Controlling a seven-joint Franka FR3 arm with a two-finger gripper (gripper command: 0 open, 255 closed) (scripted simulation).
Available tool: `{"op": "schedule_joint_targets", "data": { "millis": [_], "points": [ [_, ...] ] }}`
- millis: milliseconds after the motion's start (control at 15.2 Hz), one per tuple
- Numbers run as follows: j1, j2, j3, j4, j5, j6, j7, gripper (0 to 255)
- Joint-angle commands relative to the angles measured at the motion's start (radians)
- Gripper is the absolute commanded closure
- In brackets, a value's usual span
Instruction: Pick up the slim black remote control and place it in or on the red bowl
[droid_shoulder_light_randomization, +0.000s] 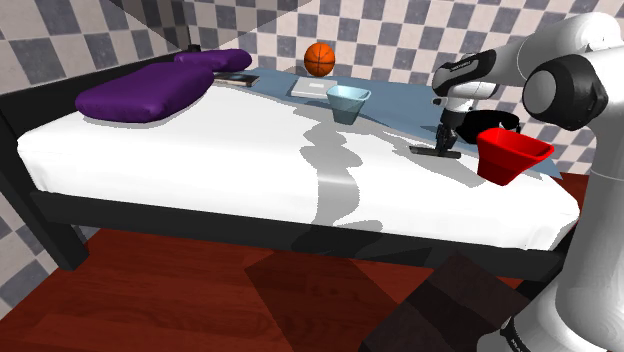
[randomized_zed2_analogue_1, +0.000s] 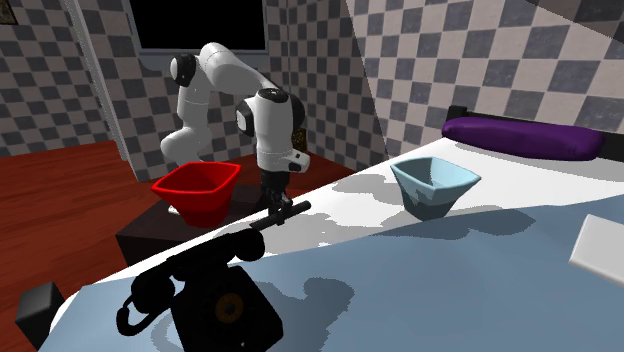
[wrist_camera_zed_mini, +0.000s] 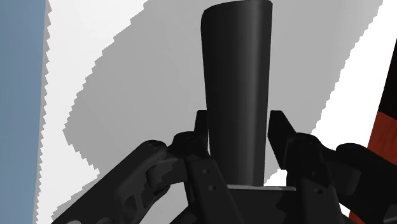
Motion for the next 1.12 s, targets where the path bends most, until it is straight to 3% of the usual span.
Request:
{"op": "schedule_joint_targets", "data": {
  "millis": [0, 396, 1056],
  "points": [
    [0.0, 0.002, 0.001, -0.002, 0.0, -0.002, 0.0, 255],
    [0.0, 0.001, 0.0, -0.002, 0.0, -0.002, 0.0, 255],
    [0.002, -0.032, -0.012, 0.093, -0.027, -0.122, 0.018, 255]
  ]
}}
